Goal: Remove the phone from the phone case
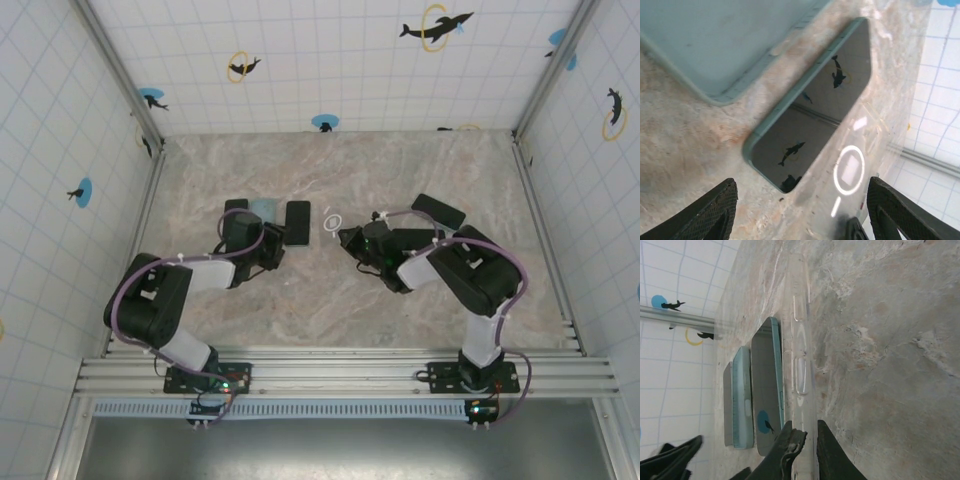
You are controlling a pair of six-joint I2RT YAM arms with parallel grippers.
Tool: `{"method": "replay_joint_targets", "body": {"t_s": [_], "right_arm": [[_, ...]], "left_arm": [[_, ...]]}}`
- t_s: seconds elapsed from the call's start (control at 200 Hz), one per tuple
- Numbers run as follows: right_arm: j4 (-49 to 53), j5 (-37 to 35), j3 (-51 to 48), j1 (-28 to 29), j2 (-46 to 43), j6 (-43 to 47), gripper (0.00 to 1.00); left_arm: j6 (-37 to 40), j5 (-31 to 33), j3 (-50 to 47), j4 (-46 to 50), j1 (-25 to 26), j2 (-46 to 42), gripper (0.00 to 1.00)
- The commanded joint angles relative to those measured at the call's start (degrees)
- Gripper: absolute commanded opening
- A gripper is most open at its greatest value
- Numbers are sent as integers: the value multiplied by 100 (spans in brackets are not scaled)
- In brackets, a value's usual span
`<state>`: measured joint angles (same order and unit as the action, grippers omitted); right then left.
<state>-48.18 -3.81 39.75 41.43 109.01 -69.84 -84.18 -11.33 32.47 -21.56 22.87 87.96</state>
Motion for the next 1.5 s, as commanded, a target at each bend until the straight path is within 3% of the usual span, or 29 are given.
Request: {"method": "replay_joint_targets", "body": {"t_s": [0.0,0.19,0.35,0.801,1.176,1.311,1.491], "right_arm": [[-53,-85,260,76,236,-91,3],[-17,-47,441,150,391,-57,8],[11,-5,437,146,402,34,21],[797,-9,598,146,-26,1098,45],[1636,-27,403,-22,-752,1947,57],[2171,153,182,-384,-1362,2619,63],[3392,821,191,-1214,-2201,4436,71]], "left_arm": [[490,150,241,565,-8,-408,72],[700,209,234,902,-106,-903,76],[777,204,137,1012,-172,-1144,77],[823,83,150,913,-187,-1158,78],[940,-49,223,768,-188,-1176,83],[1213,-121,429,873,-187,-1176,88],[1264,-194,478,767,-50,-1152,92]]}}
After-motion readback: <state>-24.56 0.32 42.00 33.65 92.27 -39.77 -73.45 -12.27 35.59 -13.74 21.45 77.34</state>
